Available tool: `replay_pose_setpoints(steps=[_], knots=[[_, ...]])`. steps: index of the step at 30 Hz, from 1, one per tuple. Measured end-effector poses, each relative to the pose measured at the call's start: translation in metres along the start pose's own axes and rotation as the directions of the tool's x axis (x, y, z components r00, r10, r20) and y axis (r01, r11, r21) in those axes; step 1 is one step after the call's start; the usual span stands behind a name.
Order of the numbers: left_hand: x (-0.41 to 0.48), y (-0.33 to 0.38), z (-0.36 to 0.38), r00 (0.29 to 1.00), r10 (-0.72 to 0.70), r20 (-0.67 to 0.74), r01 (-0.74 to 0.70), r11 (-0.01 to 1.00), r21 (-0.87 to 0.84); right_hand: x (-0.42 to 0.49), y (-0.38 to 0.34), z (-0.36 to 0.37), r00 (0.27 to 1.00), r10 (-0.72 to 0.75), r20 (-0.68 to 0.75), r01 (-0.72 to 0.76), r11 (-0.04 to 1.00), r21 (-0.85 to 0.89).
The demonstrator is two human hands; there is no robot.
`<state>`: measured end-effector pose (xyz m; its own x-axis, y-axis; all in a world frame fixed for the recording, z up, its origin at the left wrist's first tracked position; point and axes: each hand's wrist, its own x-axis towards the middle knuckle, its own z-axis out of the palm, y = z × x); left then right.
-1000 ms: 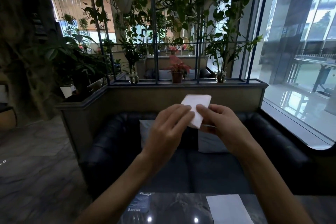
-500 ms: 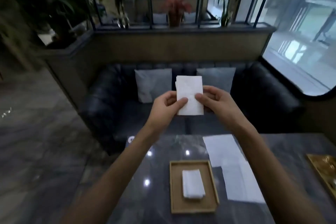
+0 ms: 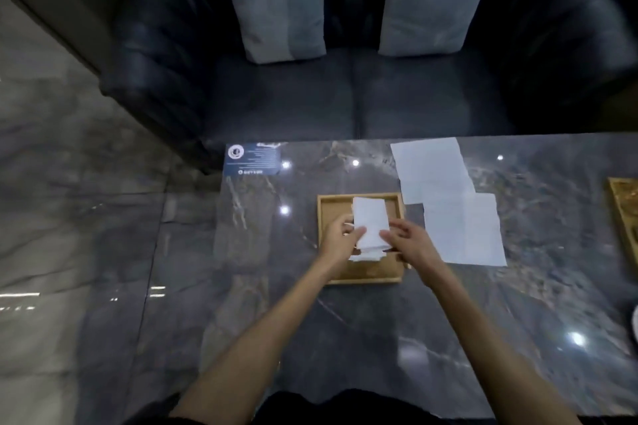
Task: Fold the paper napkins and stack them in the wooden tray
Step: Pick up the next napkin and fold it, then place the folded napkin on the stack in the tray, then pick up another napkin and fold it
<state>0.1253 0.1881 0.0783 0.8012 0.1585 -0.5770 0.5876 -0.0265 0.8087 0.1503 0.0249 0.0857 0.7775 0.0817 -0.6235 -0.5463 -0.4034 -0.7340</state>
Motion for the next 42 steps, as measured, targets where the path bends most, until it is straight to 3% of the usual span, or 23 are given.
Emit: replay_pose_setpoints(steps=[3,7,14,21,26,30,32,35,38,42], knots=[[0.023,-0.036,0.016,0.995,-0.061,-0.073,0.069,0.991,0.114,0.023,0.03,0.011,0.997,0.034,-0.063,-0.036,0.999,-0.026],[0.05,-0.056,0.026,0.979,-0.108,-0.171,0.134,0.98,0.15,0.052,0.048,0.025,0.999,0.039,-0.011,-0.039,0.998,-0.055],[0.074,-0.08,0.039,0.963,-0.171,-0.21,0.226,0.934,0.277,0.082,0.083,0.031,0.999,0.051,0.005,-0.05,0.992,-0.117],[0.071,-0.09,0.05,0.928,-0.145,-0.342,0.264,0.906,0.332,0.081,0.103,0.037,0.997,-0.076,0.012,0.077,0.978,-0.192],[0.064,-0.089,0.052,0.9,-0.151,-0.409,0.317,0.871,0.375,0.073,0.103,0.038,0.997,-0.079,-0.024,0.071,0.969,-0.237],[0.057,-0.077,0.055,0.862,-0.005,-0.507,0.273,0.847,0.457,0.072,0.105,0.011,0.985,-0.084,-0.149,0.058,0.984,-0.166],[0.058,-0.069,0.064,0.873,0.119,-0.474,0.173,0.833,0.526,0.078,0.114,-0.021,0.946,-0.07,-0.318,0.029,0.991,-0.133],[0.064,-0.053,0.103,0.914,0.201,-0.351,0.027,0.835,0.55,0.092,0.136,-0.082,0.822,0.025,-0.569,-0.101,0.99,-0.102],[0.072,-0.041,0.167,0.972,0.091,-0.217,0.026,0.876,0.482,0.108,0.158,-0.14,0.7,0.136,-0.701,-0.258,0.963,-0.071],[0.091,-0.041,0.242,0.955,-0.163,-0.247,0.254,0.881,0.4,0.123,0.179,-0.186,0.676,0.226,-0.701,-0.325,0.945,-0.01]])
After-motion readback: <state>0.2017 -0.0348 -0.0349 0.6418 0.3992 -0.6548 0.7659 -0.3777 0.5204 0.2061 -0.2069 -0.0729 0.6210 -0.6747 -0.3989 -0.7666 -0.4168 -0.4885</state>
